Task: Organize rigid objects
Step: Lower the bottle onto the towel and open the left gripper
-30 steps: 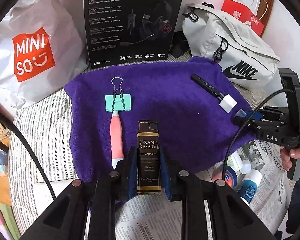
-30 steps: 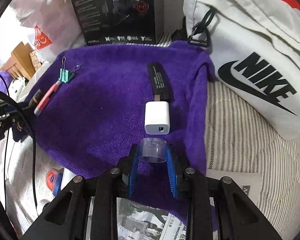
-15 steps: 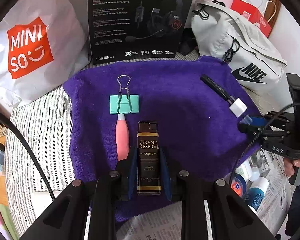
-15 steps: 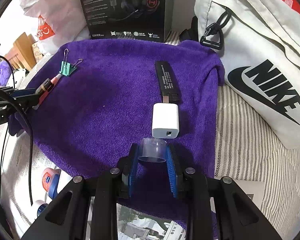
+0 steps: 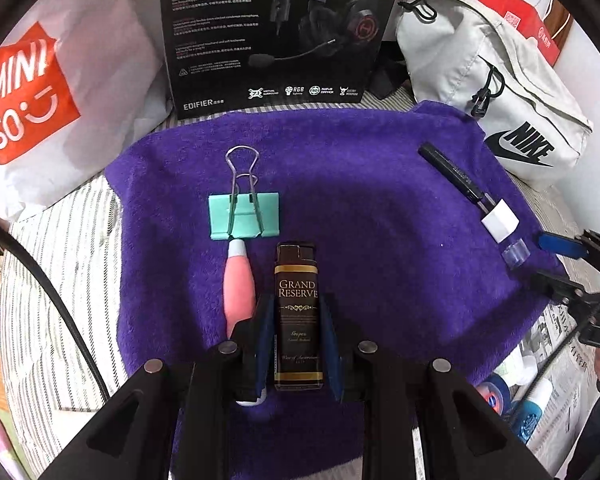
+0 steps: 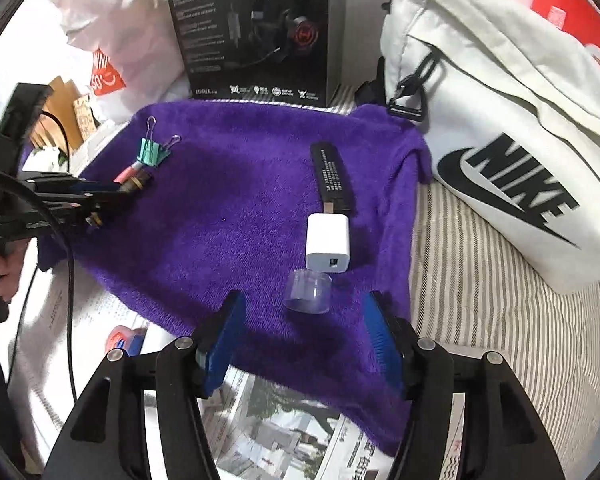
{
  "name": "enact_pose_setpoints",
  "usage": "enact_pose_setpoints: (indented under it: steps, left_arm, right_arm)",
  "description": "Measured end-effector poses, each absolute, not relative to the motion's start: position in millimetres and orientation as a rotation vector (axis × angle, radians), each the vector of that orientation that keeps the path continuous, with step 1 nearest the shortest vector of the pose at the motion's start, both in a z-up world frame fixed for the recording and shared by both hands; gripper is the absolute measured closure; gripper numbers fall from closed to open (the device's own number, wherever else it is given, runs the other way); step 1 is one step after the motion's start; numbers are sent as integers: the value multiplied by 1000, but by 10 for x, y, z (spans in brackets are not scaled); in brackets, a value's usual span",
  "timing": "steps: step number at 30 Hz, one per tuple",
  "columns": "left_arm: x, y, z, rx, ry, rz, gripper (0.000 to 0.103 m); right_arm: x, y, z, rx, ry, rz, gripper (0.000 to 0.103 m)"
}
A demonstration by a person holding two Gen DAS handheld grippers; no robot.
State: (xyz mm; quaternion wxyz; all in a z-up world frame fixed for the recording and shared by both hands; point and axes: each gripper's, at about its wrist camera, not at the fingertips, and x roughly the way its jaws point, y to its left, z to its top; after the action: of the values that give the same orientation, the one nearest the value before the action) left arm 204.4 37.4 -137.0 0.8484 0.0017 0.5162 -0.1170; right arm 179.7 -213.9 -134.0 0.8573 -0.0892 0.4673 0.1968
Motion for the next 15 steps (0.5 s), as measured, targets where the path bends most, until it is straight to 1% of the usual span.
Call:
enact_pose_setpoints:
  steps: [15]
  left_arm:
    - [2012, 255, -1391, 84, 1082, -205, 80]
  right_arm:
    - [1481, -2356, -1213, -88, 972, 391, 42]
